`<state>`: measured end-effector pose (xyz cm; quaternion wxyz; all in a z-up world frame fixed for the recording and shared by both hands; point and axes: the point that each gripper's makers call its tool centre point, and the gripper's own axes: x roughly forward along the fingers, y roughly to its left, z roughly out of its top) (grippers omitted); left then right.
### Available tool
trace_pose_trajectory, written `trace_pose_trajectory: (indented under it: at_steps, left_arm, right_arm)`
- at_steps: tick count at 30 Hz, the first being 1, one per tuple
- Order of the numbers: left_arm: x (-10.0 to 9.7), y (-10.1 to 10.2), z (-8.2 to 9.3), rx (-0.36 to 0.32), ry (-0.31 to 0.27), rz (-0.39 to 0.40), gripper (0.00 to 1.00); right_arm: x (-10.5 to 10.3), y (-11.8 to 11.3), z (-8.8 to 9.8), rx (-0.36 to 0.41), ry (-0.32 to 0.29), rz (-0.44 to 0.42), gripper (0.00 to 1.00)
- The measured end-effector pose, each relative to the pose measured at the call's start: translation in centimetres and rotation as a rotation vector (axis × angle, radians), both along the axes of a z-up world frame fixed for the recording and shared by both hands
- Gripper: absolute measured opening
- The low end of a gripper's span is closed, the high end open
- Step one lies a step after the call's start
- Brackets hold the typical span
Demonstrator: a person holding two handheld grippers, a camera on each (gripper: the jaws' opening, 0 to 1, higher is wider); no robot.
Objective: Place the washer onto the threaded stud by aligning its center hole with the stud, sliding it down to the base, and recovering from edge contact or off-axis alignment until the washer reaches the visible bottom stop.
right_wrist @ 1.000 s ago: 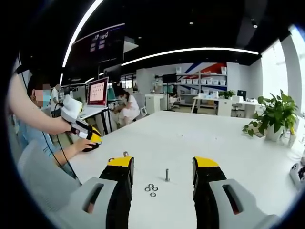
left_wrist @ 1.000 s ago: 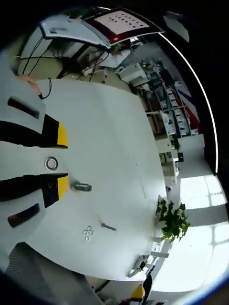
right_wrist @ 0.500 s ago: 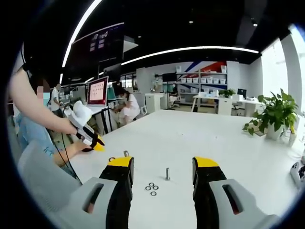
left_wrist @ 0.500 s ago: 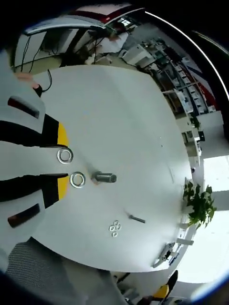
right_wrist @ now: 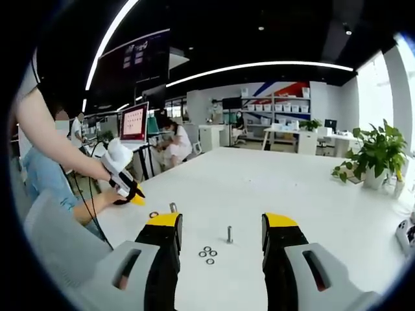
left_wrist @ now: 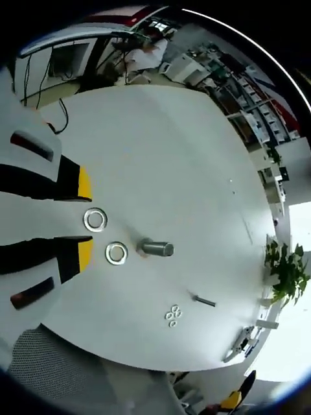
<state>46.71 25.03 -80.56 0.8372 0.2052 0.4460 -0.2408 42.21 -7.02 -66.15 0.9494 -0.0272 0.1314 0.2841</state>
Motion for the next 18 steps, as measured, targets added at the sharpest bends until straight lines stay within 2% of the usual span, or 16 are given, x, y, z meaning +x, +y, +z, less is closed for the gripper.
trace_pose_trajectory:
  at_steps: [8,18]
  left_arm:
    - [0.2,-0.4,-1.7,0.053,0.068,-0.076,0.19]
    - [0.4,-0.3,-3.4,0.097,0.137,-0.129,0.20]
  right_arm:
    - [0.0,0.0,-0.1,0.003,0.004,-0.001,0.52]
    - [-0.1,0.0,-0.2,-0.005,0.007,0.000,0.52]
